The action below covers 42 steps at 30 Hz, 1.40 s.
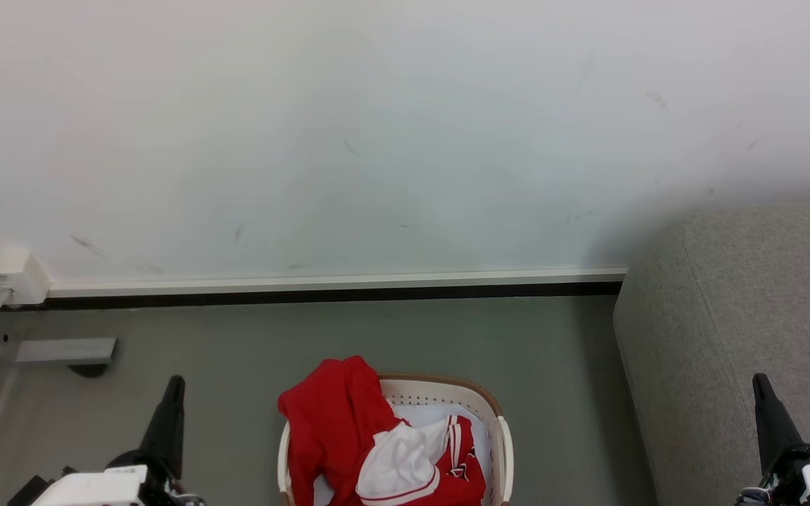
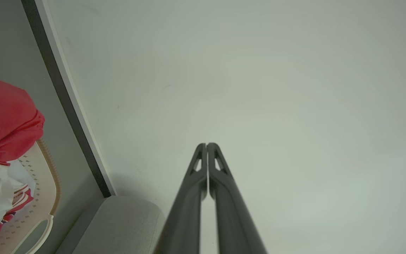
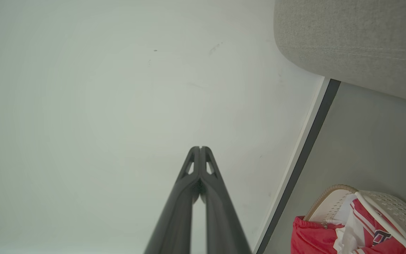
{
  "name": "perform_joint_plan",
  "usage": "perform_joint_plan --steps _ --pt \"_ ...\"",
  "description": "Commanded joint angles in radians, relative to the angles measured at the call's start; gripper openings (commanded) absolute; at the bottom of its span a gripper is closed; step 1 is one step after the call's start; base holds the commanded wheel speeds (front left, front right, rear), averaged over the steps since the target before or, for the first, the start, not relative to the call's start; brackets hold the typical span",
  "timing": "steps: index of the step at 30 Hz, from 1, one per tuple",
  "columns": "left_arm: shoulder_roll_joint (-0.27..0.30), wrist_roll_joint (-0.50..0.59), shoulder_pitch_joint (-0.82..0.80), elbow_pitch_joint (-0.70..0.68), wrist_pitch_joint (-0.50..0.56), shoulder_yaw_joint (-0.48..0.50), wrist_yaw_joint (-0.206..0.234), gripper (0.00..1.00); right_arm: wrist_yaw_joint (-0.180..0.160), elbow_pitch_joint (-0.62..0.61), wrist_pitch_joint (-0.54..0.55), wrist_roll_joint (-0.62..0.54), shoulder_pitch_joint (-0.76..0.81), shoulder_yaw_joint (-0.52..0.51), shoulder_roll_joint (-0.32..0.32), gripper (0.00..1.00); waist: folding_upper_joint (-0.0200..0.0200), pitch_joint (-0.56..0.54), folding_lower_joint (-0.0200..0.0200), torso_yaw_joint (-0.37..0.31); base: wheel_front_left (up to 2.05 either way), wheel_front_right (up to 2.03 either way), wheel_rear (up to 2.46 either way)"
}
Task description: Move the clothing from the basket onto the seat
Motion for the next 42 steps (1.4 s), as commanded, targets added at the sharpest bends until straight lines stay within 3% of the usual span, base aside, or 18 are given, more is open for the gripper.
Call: perform_joint_plan --steps 1,42 --pt "0.007 -0.014 -0.008 -0.003 0.004 0.002 -0.004 0.0 -0.002 -0.003 0.002 0.001 -0.013 -0.003 -0.007 0.0 0.0 0.0 0.0 0.0 0.0 0.0 0.0" --pt "0.007 -0.014 -0.008 -0.003 0.004 0.002 -0.004 0.0 -0.002 -0.003 0.002 0.001 -0.013 -0.003 -0.007 0.0 0.0 0.0 0.0 0.0 0.0 0.0 0.0"
